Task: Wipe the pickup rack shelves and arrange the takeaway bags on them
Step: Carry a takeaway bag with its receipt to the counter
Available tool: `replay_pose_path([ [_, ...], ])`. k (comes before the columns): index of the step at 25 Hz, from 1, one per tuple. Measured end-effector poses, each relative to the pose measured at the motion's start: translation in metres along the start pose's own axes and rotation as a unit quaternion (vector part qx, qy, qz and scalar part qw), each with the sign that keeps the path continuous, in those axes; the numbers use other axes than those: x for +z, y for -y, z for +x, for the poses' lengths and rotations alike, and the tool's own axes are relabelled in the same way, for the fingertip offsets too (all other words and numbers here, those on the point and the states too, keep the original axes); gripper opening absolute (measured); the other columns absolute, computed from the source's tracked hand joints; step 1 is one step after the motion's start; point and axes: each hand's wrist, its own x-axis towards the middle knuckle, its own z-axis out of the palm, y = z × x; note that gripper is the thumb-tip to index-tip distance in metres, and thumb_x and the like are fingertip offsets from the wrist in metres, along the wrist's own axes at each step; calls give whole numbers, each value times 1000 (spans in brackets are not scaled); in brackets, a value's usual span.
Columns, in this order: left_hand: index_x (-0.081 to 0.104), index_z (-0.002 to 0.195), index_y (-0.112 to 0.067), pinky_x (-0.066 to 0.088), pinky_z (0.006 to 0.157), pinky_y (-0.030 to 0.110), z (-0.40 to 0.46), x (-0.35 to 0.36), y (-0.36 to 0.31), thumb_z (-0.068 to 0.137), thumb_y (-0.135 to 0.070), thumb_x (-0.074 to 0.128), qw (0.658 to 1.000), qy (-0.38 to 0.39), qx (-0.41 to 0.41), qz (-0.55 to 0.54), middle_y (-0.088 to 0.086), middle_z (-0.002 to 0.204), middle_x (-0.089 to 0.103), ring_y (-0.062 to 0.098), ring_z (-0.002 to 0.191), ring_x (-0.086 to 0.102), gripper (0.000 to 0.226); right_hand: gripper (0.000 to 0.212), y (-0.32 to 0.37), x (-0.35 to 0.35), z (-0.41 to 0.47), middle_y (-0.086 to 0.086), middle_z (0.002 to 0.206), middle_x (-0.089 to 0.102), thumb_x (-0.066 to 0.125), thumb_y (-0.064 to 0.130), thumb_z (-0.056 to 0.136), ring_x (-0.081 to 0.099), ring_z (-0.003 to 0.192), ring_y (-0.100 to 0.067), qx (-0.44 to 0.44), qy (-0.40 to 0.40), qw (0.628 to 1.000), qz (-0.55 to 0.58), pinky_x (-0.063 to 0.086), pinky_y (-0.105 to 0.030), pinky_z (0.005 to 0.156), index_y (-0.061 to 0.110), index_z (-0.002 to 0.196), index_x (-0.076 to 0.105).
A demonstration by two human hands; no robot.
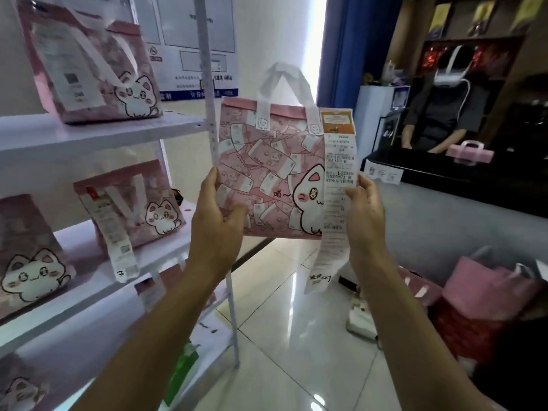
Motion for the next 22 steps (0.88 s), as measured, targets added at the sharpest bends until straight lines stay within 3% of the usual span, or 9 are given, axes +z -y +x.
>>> replay_pose_path([
  [3,33,149,-23,49,62,3,0,43,5,98,-12,52,999,28,-19,-30,-3,135,55,-5,101,62,55,25,-7,-38,12,6,106,75,46,26,101,74,84,-4,2,-29,1000,-9,55,-17,56,32,124,56],
  [7,35,146,-23,53,62,10,11,96,21,98,-16,51,996,69,-29,-51,-4,132,55,7,106,62,51,25,-19,-77,34,6,102,75,47,28,101,74,83,-6,1,-77,997,-29,56,-18,57,31,124,57],
  [11,37,144,-25,56,64,16,39,143,43,97,-21,53,990,103,-50,-85,-4,131,55,9,105,63,49,23,-32,-100,70,7,99,75,47,31,102,73,78,-4,-4,-105,993,-61,55,-19,56,32,122,57],
  [15,40,141,-26,62,75,36,75,186,62,95,-19,56,980,132,-84,-125,-4,123,60,17,106,66,49,23,-43,-112,112,6,100,75,45,29,103,73,81,-6,-9,-129,989,-71,56,-19,57,28,124,56],
  [19,39,142,-25,60,71,20,110,226,79,96,-23,55,980,153,-65,-110,-8,121,60,12,107,65,48,22,-60,-116,153,2,103,73,43,28,105,73,80,-8,-16,-155,985,-78,56,-20,60,27,122,56],
  [22,37,143,-25,59,74,18,132,255,93,98,-24,54,976,177,-63,-111,-3,129,56,17,112,62,48,22,-76,-121,181,1,104,74,41,29,105,73,84,-13,-14,-177,981,-84,57,-26,65,29,122,55],
])
